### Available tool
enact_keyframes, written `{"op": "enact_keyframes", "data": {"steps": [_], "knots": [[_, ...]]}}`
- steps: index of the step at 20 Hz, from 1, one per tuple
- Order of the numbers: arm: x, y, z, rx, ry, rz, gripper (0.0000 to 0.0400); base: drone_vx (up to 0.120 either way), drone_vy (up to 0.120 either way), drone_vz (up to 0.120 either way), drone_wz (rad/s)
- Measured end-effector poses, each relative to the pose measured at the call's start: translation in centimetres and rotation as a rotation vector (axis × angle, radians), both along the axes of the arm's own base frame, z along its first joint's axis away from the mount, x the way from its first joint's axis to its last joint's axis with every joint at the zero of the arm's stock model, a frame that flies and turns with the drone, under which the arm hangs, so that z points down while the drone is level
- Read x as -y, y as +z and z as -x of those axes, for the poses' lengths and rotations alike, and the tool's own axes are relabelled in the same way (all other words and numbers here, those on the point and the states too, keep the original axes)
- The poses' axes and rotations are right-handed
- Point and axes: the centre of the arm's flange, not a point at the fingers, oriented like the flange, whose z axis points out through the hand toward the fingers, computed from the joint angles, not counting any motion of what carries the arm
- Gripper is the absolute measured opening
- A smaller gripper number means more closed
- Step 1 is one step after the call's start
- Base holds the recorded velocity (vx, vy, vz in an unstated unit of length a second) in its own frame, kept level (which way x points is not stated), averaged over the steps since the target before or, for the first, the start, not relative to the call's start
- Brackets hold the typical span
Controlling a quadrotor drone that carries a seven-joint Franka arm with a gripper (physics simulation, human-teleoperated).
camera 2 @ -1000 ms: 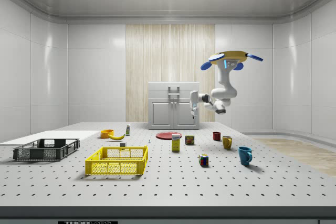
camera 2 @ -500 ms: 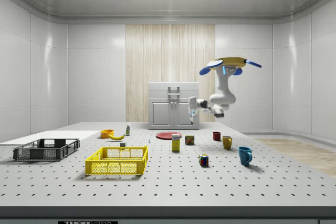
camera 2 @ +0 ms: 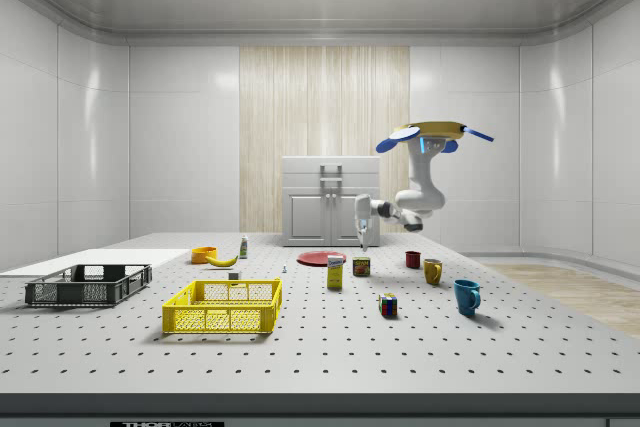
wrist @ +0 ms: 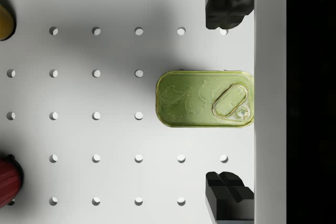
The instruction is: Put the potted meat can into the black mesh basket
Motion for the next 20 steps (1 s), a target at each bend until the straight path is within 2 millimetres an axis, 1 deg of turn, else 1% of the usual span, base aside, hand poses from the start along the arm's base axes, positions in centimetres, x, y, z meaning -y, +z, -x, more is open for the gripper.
{"op": "enact_keyframes", "data": {"steps": [5,15,20], "knots": [[0.0,0.0,0.0,0.0,0.0,0.0,0.04,0.0,0.0,-0.12,0.0],[0.0,2.2,0.0,0.0,0.0,0.0,0.04,0.0,0.0,0.0,0.0],[0.0,2.7,-0.6,0.0,0.0,0.0,0.04,0.0,0.0,0.0,0.0]]}}
